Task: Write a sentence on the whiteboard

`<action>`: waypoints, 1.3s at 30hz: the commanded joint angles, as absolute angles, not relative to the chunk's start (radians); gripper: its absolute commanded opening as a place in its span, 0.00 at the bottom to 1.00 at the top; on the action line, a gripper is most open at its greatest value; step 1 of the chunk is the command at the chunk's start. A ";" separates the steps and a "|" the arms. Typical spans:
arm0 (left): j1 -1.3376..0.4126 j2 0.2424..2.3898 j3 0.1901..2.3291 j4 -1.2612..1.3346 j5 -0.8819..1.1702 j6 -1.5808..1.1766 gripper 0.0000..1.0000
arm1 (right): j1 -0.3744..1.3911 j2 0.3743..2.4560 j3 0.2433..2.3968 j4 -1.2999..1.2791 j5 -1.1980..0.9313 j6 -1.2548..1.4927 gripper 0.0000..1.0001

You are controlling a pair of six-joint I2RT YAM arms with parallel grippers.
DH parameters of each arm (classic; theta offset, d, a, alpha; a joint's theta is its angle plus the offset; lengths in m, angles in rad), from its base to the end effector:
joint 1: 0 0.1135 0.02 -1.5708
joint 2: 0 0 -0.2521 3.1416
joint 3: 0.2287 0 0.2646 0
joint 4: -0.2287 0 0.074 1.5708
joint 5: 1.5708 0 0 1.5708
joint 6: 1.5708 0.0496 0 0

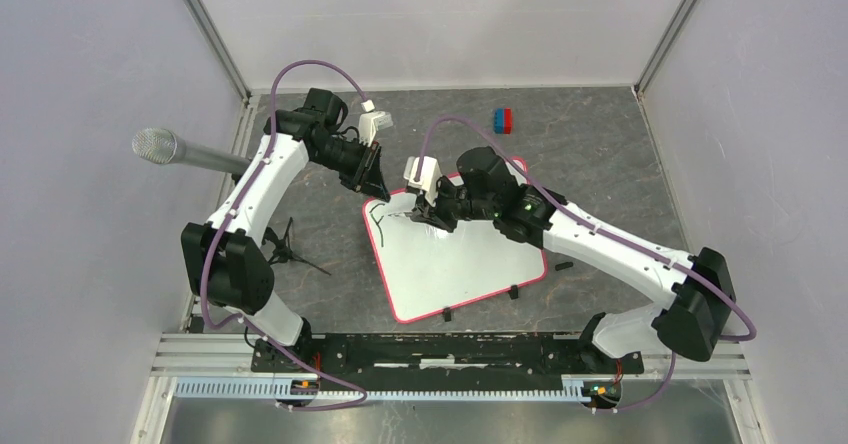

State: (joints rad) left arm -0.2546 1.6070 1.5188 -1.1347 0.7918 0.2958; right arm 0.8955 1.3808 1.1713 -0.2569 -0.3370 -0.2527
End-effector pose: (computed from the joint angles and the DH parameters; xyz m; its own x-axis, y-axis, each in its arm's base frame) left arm 0.3088 -0.1168 0.3002 -0.7502 0.4069 -0.5211 0.6591 0.5229 -0.5406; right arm 0.2028 0.2794 0.3118 -0.0419 -0.4297 -0.9020 -0.9623 0.2603 -0.0793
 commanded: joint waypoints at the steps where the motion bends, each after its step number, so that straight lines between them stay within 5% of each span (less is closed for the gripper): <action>1: -0.256 1.575 1.514 -1.134 0.809 0.311 0.02 | 0.898 1.390 1.166 -0.247 -0.353 -0.241 0.00; 39: -0.256 1.570 1.513 -1.134 0.808 0.313 0.02 | 0.913 1.443 1.156 -0.270 -0.313 -0.247 0.00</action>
State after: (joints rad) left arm -0.2546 1.6032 1.5146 -1.1313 0.7876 0.2970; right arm 0.9108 1.4528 1.1797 -0.2695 -0.3370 -0.2398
